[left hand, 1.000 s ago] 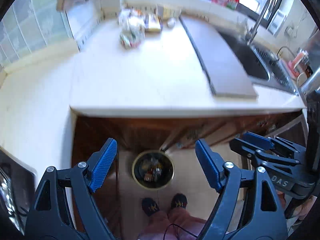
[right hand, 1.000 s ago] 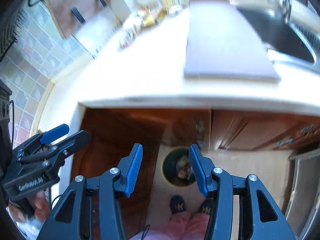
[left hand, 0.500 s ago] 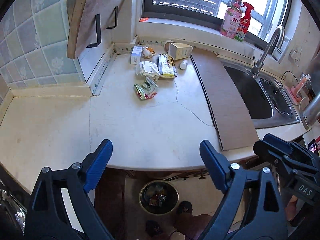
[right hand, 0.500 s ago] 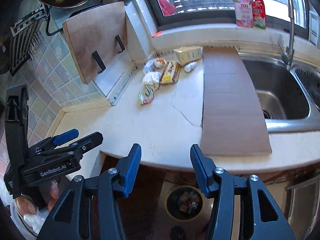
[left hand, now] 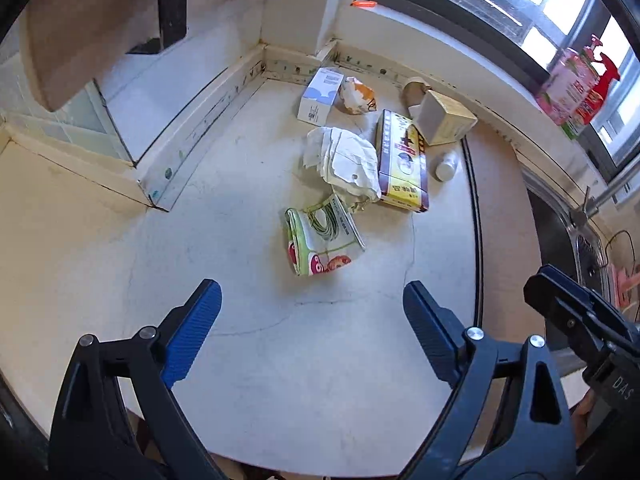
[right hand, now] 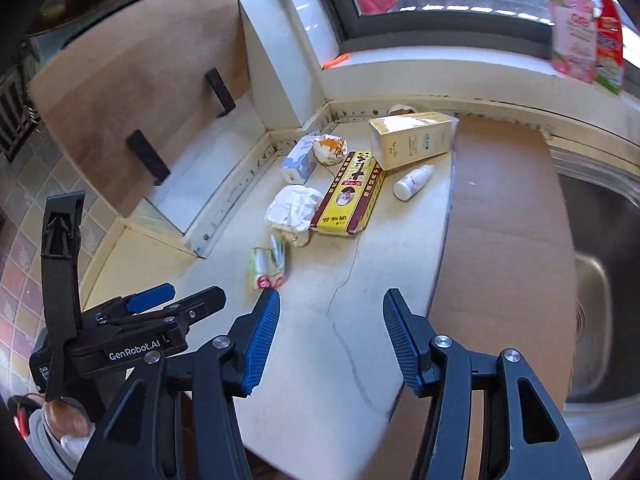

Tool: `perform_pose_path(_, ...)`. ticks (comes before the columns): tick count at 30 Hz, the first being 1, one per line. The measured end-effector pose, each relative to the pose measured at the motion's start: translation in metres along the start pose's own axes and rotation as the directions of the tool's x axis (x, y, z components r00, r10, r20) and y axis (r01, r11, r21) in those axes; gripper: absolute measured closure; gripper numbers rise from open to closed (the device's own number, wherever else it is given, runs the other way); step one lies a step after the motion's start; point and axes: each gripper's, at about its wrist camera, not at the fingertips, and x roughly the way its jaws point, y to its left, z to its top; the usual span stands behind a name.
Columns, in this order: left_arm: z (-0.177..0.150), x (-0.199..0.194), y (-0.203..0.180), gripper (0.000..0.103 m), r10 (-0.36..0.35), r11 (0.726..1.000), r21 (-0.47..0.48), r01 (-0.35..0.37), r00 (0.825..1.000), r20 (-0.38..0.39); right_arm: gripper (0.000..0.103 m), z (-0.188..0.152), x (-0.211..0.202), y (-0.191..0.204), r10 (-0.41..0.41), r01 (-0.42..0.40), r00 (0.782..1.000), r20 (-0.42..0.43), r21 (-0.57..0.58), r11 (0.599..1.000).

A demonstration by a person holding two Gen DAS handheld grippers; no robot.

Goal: Collect trash
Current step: 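Raise both tools back up to the counter trash, then grasp the green snack wrapper with the left tool while the right tool grasps the white tissue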

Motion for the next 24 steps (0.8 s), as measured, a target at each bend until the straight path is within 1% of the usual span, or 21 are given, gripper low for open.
perform_pose_path(4, 0.015, 0.036, 0.000, 0.010, 0.014, 0.997, -0.077, -0.017, 0.999, -0.039, 0.048, 0.022, 0.048, -0.019, 0.038, -0.040, 0.997, -0.063, -0.029, 0.999)
perform_pose_path(8, 0.024, 0.065, -0.005, 0.009, 0.026, 0.995, -0.098, -0.033, 0.997, -0.073, 0.048, 0.035, 0.082, -0.035, 0.077, -0.082, 0.991, -0.108, -0.045, 0.996)
perform_pose_path(12, 0.027, 0.084, -0.008, 0.009, 0.075, 0.990, -0.109, -0.084, 0.993, -0.092, 0.048, 0.038, 0.102, -0.043, 0.103, -0.112, 0.984, -0.143, -0.052, 0.992)
perform_pose_path(16, 0.030, 0.094, 0.000, 0.010, 0.111, 0.980, -0.150, -0.128, 0.987, -0.113, 0.048, 0.038, 0.113, -0.044, 0.122, -0.135, 0.979, -0.166, -0.069, 0.988)
perform_pose_path(18, 0.031, 0.097, 0.005, 0.010, 0.117, 0.975, -0.175, -0.136, 0.986, -0.116, 0.048, 0.039, 0.115, -0.042, 0.131, -0.147, 0.978, -0.164, -0.085, 0.986)
perform_pose_path(19, 0.031, 0.096, 0.007, 0.018, 0.123, 0.973, -0.181, -0.141, 0.987, -0.107, 0.048, 0.040, 0.117, -0.041, 0.136, -0.152, 0.978, -0.161, -0.096, 0.984)
perform_pose_path(20, 0.031, 0.094, 0.007, 0.024, 0.130, 0.972, -0.186, -0.146, 0.987, -0.099, 0.048, 0.040, 0.117, -0.039, 0.141, -0.159, 0.977, -0.158, -0.105, 0.982)
perform_pose_path(21, 0.031, 0.092, 0.008, 0.037, 0.133, 0.970, -0.193, -0.148, 0.987, -0.089, 0.048, 0.040, 0.116, -0.036, 0.145, -0.164, 0.977, -0.157, -0.112, 0.980)
perform_pose_path(22, 0.030, 0.090, 0.010, 0.052, 0.136, 0.967, -0.204, -0.150, 0.987, -0.082, 0.048, 0.041, 0.117, -0.034, 0.150, -0.169, 0.976, -0.156, -0.118, 0.979)
perform_pose_path(24, 0.031, 0.089, 0.012, 0.063, 0.140, 0.962, -0.225, -0.154, 0.987, -0.078, 0.048, 0.043, 0.120, -0.029, 0.159, -0.180, 0.975, -0.155, -0.131, 0.975)
